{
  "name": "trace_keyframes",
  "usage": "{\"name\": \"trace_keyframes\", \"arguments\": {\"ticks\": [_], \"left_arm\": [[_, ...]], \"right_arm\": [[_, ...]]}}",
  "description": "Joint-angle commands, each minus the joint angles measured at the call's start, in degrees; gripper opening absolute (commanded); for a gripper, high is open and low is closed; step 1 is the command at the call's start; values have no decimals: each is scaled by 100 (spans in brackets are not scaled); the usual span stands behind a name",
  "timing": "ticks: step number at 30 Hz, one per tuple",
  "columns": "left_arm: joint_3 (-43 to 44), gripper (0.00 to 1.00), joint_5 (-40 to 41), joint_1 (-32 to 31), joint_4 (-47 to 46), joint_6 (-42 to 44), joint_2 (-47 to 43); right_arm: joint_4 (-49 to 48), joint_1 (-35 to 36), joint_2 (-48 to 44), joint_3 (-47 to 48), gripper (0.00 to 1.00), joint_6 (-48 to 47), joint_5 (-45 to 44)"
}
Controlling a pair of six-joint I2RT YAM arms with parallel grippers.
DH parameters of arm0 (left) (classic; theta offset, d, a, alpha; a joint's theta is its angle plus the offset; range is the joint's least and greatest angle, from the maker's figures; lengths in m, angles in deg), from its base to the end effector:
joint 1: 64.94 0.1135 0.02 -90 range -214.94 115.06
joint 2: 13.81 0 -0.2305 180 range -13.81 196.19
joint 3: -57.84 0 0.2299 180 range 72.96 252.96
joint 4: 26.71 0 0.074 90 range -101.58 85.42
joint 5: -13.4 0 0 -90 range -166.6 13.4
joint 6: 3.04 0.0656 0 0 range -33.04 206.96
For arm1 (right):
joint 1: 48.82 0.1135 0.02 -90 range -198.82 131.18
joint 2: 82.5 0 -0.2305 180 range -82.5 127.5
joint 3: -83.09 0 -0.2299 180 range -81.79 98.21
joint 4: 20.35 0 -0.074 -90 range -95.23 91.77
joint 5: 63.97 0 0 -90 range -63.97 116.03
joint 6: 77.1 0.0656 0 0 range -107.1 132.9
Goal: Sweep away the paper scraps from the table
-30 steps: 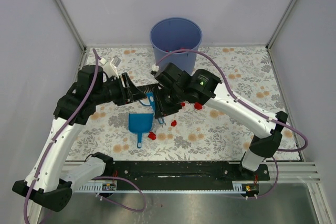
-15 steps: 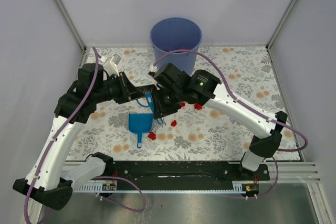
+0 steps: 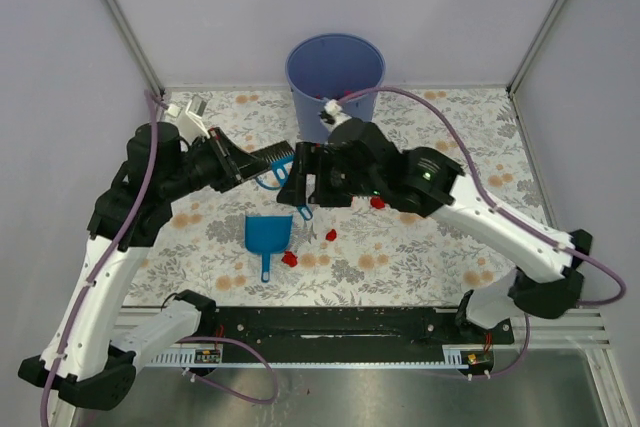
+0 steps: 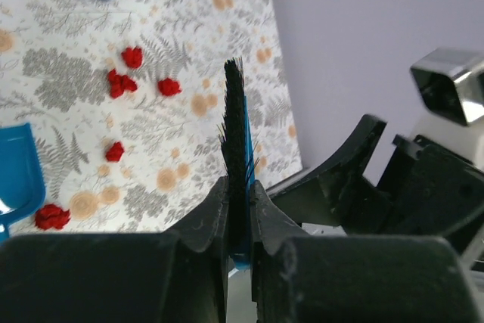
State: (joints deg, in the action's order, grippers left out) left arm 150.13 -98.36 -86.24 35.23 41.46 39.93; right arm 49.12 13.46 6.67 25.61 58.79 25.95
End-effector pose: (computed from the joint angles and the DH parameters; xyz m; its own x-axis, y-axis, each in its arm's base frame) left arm 0.1657 -0.0907 0.3891 -0.7260 -0.4279 -0.5383 0.1949 0.6227 -0.7578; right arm 0.1496 0.2845 0.3881 -0.8261 -0.0285 -0.5628 -0.4189 0.6991 0.5794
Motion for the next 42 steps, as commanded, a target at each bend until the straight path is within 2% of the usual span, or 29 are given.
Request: {"name": "trace_keyframes", "arguments": {"ticks": [1,3,5,10,14,18,22,34,42], "left_arm": [[133,0,321,29,-996,-837,-363],[-17,0,304,29,-1322,-1083,-495],[-122,0,190,29,-1612,-1347,-539],[-412,0,84,29,-2376,-1927,-654],[-764,0,75,38,-2965,-2472,-742],[-888,0,259,29,-3370,-2807,-812],[-896,0,619,29,-3582,-2868,-1005],[-281,0,928,38,-2984,-2359,-1102],[-650,0,884,38,-3616,-2824,-1076]], "right_arm": [[-2502,-93,-1557,-1741,80,1649,-773],[-3374,-102,-2181,-2510,79,2045,-984],[-3623,-111,-2525,-2872,77,2309,-1292],[-4088,-111,-2887,-3136,74,2512,-1601],[-4968,-102,-2651,-3164,73,2574,-1250],[-5100,-102,-2202,-2803,69,2601,-951],[-5224,-102,-2210,-2741,68,2522,-1213],[-5136,-102,-2861,-2943,67,2223,-1961],[-5233,-102,-2545,-2804,63,2135,-1479]]}}
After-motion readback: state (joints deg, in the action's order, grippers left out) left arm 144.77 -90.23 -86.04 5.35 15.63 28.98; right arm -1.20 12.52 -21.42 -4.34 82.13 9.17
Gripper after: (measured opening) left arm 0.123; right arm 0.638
